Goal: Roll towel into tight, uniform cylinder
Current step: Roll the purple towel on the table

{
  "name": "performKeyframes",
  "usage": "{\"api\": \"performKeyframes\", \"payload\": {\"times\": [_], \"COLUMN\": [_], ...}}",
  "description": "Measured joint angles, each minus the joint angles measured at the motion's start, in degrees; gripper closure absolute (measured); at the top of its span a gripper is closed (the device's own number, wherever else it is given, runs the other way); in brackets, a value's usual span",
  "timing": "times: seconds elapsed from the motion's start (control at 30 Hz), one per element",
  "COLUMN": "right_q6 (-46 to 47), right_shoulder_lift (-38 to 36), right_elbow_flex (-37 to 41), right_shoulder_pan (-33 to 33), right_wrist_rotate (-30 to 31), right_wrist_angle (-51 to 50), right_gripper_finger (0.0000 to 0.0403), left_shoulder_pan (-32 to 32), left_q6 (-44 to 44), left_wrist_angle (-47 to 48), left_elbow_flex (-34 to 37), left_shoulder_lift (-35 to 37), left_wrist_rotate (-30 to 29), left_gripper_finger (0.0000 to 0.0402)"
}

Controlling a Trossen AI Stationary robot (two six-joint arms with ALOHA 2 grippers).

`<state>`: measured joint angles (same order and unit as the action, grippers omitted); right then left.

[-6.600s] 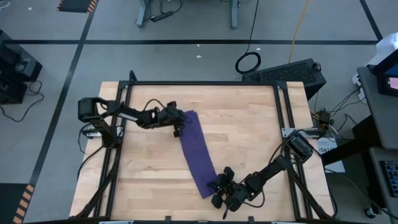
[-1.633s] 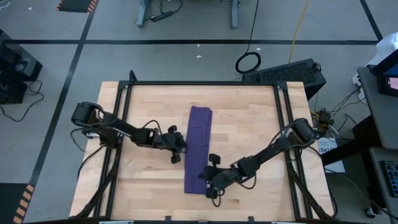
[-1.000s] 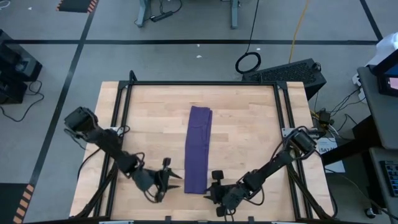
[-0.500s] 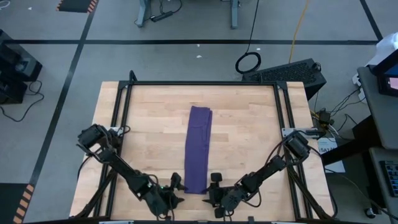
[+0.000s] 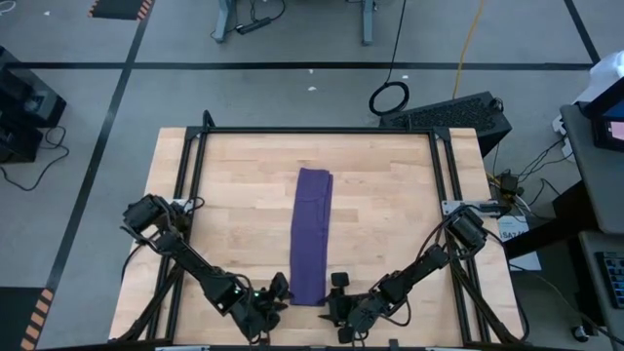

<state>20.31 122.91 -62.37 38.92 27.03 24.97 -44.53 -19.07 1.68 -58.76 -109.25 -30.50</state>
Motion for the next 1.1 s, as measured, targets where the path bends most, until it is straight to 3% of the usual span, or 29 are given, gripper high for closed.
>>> {"api": "performKeyframes", "payload": {"times": [0.27,0.73,0.87,1.1], "right_q6": [0.0,0.0,0.0,-1.36], "right_shoulder_lift": [0.0,0.0,0.0,-0.77], "right_elbow_flex": [0.0,0.0,0.0,0.02], "right_shoulder_pan": [0.0,0.0,-0.02,0.2], "right_wrist_rotate": [-0.07,-0.07,-0.09,-0.16], "right_wrist_angle": [0.0,0.02,0.02,-1.13], "right_gripper_finger": [0.0241,0.0241,0.0241,0.0241], "left_shoulder_pan": [1.79,4.47,4.71,4.5], "left_q6": [-5.29,-8.97,-9.35,-3.05], "left_wrist_angle": [0.25,-0.21,-1.34,-1.54], "left_elbow_flex": [0.0,-0.02,-0.17,-0.15], "left_shoulder_lift": [-0.02,-1.45,-3.38,-3.63], "left_wrist_rotate": [2.94,8.53,8.57,8.76], "left_gripper_finger": [0.0225,0.0244,0.0283,0.0389]}}
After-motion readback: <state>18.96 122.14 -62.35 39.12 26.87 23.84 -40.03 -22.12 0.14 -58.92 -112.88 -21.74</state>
